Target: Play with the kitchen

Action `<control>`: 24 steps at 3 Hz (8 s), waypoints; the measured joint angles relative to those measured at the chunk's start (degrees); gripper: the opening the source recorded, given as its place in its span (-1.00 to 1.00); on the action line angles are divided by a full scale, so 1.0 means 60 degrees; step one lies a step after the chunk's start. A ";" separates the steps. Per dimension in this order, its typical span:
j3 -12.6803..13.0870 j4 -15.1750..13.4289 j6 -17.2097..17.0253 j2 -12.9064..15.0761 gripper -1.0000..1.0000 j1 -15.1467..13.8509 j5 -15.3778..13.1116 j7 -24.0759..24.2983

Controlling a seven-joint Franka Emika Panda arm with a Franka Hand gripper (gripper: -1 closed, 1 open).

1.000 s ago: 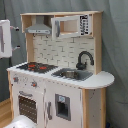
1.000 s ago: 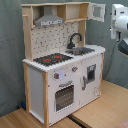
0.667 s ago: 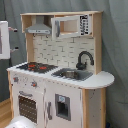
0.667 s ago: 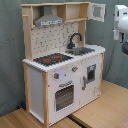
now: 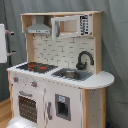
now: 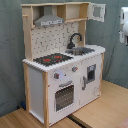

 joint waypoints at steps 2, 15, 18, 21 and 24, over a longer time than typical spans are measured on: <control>0.0238 -0.0143 -0.1365 0.0023 1.00 0.1049 -0.1251 0.0486; -0.3713 -0.1935 0.6492 0.2376 1.00 -0.0883 -0.4308 0.2242; -0.4451 -0.2665 0.8603 0.2618 1.00 -0.1573 -0.4304 0.2509; -0.4465 -0.2612 0.9615 0.3397 -1.00 -0.2102 -0.4300 0.2795; -0.3070 -0.1170 1.0170 0.5002 -1.00 -0.3013 -0.4281 0.3684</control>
